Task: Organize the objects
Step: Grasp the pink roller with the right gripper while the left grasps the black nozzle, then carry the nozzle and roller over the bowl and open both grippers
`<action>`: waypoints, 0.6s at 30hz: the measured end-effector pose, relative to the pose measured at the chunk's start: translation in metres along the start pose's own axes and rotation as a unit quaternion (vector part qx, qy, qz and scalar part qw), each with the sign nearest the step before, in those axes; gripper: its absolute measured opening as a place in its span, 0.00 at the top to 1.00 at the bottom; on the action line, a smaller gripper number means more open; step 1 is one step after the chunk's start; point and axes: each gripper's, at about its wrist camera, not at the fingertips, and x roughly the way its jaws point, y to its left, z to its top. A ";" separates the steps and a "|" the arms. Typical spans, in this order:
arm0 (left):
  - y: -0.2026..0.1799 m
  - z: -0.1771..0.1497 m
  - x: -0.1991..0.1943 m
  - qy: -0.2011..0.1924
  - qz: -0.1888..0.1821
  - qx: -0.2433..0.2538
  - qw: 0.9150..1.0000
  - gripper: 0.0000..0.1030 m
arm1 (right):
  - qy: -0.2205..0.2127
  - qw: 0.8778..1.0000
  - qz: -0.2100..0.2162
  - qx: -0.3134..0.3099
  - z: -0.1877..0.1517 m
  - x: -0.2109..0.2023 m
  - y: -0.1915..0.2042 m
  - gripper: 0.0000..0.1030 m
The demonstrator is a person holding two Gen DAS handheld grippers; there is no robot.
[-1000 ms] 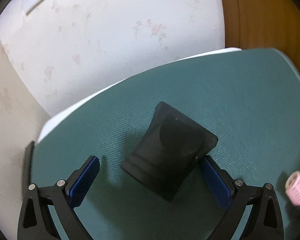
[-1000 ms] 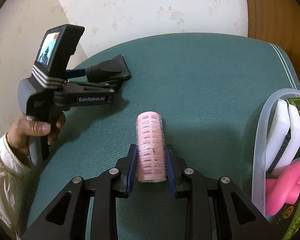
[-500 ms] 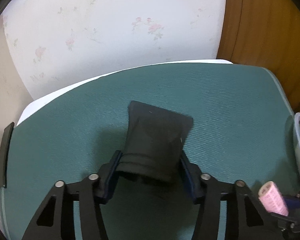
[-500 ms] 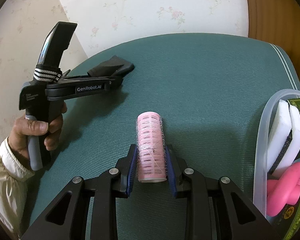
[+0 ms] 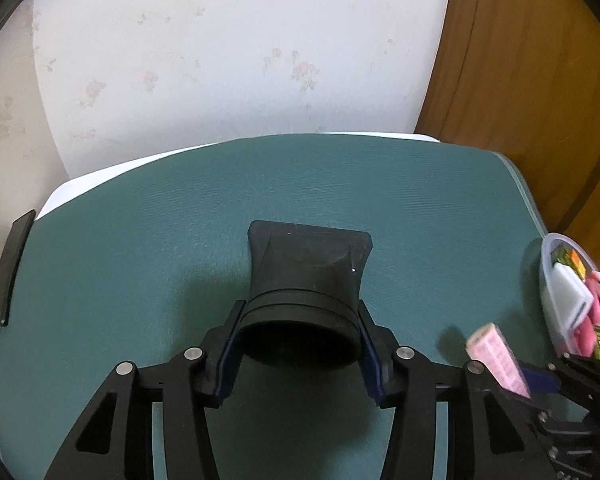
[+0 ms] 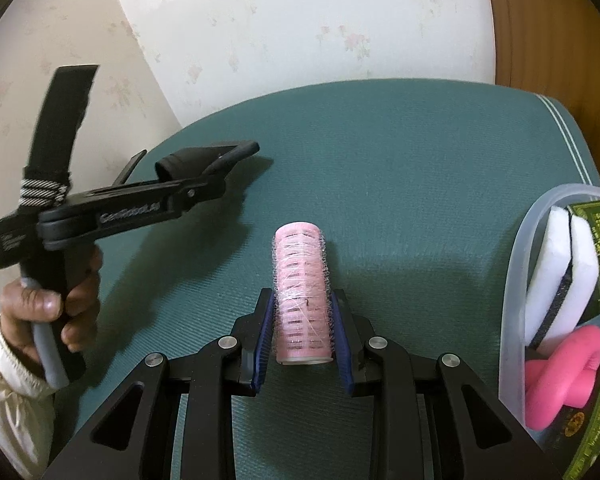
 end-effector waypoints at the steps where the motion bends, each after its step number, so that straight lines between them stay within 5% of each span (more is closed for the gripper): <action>1: -0.002 -0.002 -0.004 -0.002 0.003 0.001 1.000 0.49 | -0.004 1.000 -0.001 -0.002 0.000 -0.002 0.001 0.72; 18: -0.070 -0.017 -0.057 -0.040 -0.020 0.061 0.997 0.49 | -0.077 0.996 -0.034 0.040 0.018 -0.058 -0.019 0.72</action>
